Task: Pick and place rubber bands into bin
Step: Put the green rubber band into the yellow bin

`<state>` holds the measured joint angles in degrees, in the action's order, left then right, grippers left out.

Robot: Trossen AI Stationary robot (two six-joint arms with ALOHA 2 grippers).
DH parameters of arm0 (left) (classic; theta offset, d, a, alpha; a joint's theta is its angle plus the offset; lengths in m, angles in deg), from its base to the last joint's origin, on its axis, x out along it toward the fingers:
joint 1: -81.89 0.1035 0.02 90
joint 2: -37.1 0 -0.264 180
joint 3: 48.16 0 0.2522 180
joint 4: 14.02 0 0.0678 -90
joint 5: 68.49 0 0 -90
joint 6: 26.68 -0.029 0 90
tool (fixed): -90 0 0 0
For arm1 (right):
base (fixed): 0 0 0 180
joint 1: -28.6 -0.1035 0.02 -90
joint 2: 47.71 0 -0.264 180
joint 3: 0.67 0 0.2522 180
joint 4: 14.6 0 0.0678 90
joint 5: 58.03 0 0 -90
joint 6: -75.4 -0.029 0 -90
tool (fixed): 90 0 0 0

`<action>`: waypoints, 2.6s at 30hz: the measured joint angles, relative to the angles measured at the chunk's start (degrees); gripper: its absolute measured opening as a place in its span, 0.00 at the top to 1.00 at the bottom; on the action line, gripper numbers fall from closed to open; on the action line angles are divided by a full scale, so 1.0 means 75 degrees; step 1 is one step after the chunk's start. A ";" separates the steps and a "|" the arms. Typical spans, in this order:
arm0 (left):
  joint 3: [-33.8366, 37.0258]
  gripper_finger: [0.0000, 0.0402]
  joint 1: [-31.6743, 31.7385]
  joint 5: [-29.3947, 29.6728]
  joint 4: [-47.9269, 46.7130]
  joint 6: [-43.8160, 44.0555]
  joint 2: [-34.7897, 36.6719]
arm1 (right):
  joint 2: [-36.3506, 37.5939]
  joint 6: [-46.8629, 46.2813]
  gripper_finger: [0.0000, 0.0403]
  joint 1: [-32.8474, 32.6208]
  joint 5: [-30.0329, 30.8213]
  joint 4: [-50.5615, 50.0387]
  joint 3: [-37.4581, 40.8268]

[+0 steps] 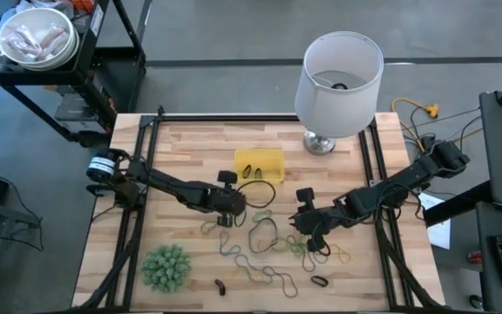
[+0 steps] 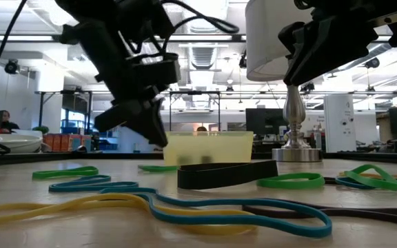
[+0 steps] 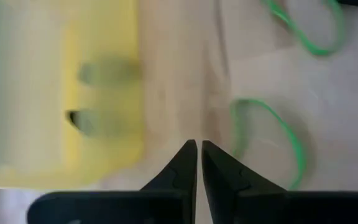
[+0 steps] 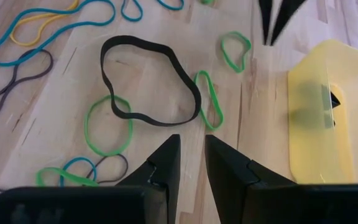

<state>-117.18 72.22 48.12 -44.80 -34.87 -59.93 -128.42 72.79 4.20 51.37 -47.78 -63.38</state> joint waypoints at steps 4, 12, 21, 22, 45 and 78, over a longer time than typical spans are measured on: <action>-0.0076 0.98 -0.0013 0.0079 0.0256 -0.0362 0.0010 | 0.0000 0.0000 0.83 0.0000 0.0000 -0.0012 0.0000; -0.0071 0.98 -0.0010 -0.1514 0.0208 0.0005 0.0070 | 0.0003 0.0000 0.83 0.0000 0.0000 -0.0012 0.0000; 0.0188 0.98 -0.0001 -0.2693 0.0187 0.0246 0.0067 | 0.0003 -0.0031 0.83 0.0003 0.0000 -0.0009 0.0000; 0.0222 0.98 0.0015 -0.2677 0.0181 0.0247 0.0069 | 0.0003 -0.0032 0.83 0.0003 0.0000 -0.0009 0.0000; 0.0677 0.81 0.0261 -0.2596 0.0260 0.0456 -0.0006 | 0.0006 -0.0055 0.83 0.0003 0.0003 0.0041 0.0000; 0.0249 1.00 0.0667 -0.3442 -0.0156 0.0300 0.0133 | 0.0006 -0.0035 0.83 0.0003 0.0003 0.0052 0.0000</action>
<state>-115.32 77.22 22.31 -45.97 -32.61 -58.94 -128.38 72.53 4.22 51.39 -47.39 -63.38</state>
